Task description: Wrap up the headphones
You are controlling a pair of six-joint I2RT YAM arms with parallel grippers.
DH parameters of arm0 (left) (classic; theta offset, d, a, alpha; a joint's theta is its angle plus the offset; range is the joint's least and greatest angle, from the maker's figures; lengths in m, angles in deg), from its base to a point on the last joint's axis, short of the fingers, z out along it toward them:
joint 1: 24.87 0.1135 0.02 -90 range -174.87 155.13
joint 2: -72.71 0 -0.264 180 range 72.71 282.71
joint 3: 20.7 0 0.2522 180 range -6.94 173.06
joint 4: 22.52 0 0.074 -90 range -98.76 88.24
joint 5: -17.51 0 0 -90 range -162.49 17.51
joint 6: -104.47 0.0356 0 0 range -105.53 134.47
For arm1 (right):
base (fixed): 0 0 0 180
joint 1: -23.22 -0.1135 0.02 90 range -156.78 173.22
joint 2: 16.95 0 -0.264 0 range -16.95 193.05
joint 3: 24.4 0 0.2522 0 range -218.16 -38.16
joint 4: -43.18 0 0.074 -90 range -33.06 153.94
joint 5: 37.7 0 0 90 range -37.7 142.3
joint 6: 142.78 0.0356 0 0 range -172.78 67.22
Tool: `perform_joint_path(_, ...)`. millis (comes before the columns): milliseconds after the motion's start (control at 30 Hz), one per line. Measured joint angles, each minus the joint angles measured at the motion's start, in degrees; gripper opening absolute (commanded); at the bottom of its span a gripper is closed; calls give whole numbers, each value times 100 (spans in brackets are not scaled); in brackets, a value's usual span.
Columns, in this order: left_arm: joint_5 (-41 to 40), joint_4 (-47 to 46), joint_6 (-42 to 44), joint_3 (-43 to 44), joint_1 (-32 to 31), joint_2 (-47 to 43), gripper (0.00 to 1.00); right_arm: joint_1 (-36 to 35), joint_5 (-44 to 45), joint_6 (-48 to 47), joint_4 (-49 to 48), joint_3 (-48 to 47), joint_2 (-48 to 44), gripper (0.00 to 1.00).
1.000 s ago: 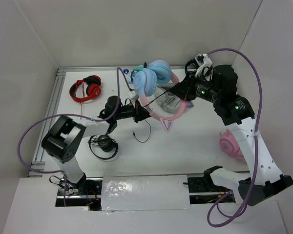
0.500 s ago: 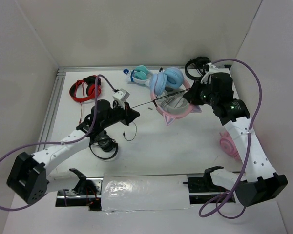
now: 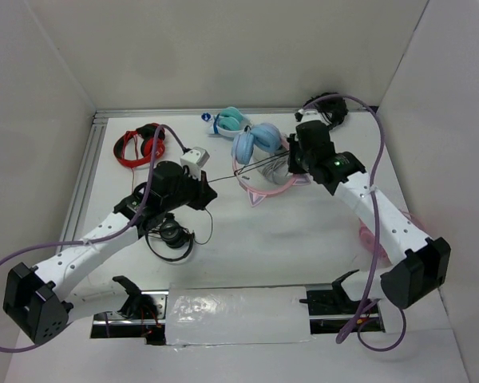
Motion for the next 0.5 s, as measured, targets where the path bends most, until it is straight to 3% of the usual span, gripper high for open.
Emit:
perform_joint_path(300, -341, 813, 61, 306, -66, -74, 0, -935, 1694, -498, -280, -398, 1019, 0)
perform_joint_path(500, -584, 1141, 57, 446, -173, -74, 0, -1147, 2024, -728, -474, -584, 1394, 0)
